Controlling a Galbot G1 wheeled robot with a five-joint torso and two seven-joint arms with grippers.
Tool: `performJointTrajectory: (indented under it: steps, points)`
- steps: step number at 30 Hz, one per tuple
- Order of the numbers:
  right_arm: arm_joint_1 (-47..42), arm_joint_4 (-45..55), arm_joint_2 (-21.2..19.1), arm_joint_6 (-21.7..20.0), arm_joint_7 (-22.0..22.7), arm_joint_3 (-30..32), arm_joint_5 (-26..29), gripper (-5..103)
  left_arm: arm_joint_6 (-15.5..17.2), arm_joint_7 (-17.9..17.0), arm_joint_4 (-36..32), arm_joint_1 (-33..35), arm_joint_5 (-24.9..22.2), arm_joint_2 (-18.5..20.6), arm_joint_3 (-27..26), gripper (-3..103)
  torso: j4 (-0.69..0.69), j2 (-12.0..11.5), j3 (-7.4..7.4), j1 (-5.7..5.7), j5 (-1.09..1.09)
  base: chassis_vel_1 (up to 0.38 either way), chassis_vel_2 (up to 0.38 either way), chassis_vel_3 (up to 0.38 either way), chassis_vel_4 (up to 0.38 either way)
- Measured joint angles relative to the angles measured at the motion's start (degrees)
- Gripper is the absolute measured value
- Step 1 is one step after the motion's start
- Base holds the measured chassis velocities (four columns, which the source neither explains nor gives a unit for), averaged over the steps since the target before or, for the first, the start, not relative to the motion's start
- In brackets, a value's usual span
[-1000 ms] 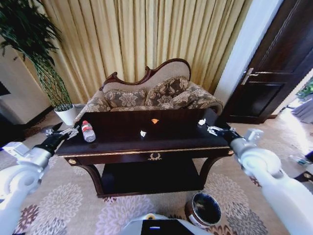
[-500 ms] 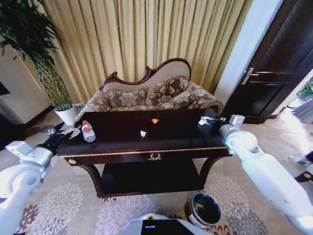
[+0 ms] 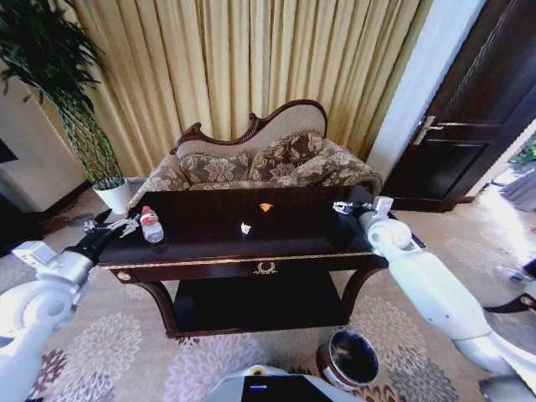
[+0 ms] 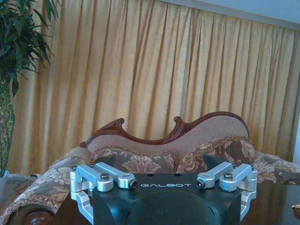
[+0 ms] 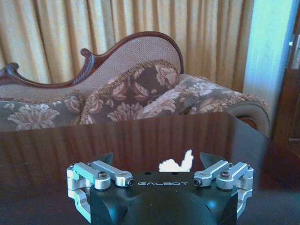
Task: Move to the front of the table and place the trash on the table into the trash bin.
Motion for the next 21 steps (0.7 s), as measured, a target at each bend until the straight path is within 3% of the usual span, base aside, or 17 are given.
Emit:
performJointTrajectory:
  steps: [19, 21]
  points:
    - [0.0, -2.0, 0.6, -0.3, -0.4, -1.6, -2.4, 102, -0.6, 1.1, 1.1, 0.2, 0.1, -0.4, -0.2, 100, 0.0, 0.0, 0.0, 0.0, 0.0, 0.0, 0.0, 0.0, 0.0]
    - [0.0, -2.1, 0.7, -0.2, -0.1, -1.7, -2.9, 92, -0.7, 1.2, 1.1, 0.2, 0.1, -0.4, -0.2, 100, 0.0, 0.0, 0.0, 0.0, 0.0, 0.0, 0.0, 0.0, 0.0]
